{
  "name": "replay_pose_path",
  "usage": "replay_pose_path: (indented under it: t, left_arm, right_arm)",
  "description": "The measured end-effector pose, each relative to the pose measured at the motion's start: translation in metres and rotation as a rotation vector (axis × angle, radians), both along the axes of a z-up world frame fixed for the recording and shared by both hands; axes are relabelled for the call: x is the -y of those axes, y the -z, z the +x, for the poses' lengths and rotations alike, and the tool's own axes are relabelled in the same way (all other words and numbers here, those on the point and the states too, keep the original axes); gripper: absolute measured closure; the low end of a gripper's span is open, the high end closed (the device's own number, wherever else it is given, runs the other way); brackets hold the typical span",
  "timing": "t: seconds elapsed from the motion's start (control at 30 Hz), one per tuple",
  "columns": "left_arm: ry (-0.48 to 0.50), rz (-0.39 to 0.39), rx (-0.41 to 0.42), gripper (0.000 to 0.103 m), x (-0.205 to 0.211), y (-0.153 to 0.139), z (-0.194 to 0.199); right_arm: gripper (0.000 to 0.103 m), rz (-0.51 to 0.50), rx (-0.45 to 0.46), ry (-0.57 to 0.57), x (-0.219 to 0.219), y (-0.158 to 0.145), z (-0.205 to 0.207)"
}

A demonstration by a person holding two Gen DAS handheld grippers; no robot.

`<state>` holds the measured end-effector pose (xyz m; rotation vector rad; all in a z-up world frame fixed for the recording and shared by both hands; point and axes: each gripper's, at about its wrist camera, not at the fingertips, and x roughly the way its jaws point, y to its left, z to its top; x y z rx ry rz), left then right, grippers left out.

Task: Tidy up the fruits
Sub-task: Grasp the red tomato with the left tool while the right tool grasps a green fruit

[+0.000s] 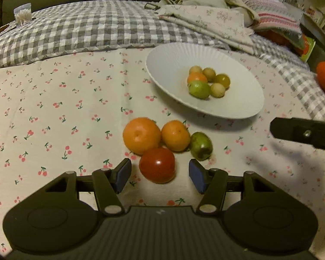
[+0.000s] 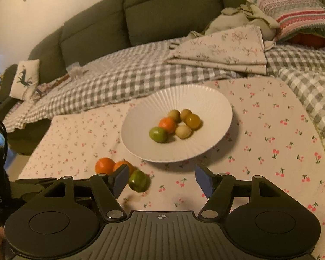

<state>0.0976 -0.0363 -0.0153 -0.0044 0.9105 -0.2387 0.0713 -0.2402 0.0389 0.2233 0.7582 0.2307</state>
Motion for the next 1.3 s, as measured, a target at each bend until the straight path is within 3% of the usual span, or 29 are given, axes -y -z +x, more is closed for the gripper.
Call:
replay_pose_path:
  t: [0.1,0.17,0.23,0.47,0.67,1.03,1.3]
  left_arm:
    - [-0.006,0.017,-0.005,0.051,0.001,0.004,0.001]
    - [-0.009,0.028,0.007,0.064,0.001,0.004,0.002]
    - [-0.01,0.007,0.005,0.067,-0.001,0.002,0.001]
    - [-0.045,-0.006,-0.011,0.067,-0.011,-0.01,-0.004]
    - [-0.105,-0.022,0.033,0.067,-0.032,-0.032,-0.003]
    - [-0.13,-0.035,0.021,0.067,-0.04,-0.035,0.0]
    - [-0.151,-0.045,0.019,0.067,-0.046,-0.036,0.002]
  right_arm:
    - [0.035,-0.013,-0.008,-0.002,0.0,0.004,0.0]
    - [0.035,-0.014,-0.009,-0.001,0.001,0.005,0.001]
    - [0.035,-0.015,-0.009,0.0,0.001,0.006,0.001]
    - [0.035,-0.033,-0.016,-0.03,-0.005,0.012,0.004]
    - [0.035,-0.056,-0.027,-0.072,-0.016,0.021,0.009]
    - [0.036,-0.162,-0.002,-0.26,-0.066,0.046,0.015]
    - [0.043,-0.206,0.01,-0.271,-0.077,0.058,0.021]
